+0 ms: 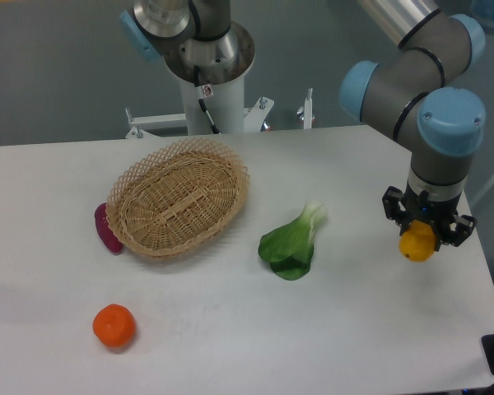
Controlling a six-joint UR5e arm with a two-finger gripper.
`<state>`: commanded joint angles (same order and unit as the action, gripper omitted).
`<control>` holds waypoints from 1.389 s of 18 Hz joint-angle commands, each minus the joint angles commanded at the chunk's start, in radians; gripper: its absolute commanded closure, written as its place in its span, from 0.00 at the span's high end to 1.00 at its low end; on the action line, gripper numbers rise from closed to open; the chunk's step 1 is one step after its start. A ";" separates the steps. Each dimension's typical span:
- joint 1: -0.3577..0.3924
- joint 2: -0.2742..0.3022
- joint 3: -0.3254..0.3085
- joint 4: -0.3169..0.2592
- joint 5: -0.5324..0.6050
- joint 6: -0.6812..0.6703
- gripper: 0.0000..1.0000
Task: Place the mango in the basket
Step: 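Lift the yellow mango in the gripper and raise it up, then carry the held mango over the bok choy toward the wicker basket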
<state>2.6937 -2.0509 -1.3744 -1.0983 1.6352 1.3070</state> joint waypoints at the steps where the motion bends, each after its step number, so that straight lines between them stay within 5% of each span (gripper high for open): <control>1: 0.002 0.000 0.002 0.000 0.000 0.000 0.57; 13: -0.015 -0.003 -0.015 0.000 0.002 -0.009 0.57; 25: -0.159 0.003 -0.018 -0.054 0.005 -0.109 0.57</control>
<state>2.5343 -2.0479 -1.3928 -1.1519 1.6398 1.1982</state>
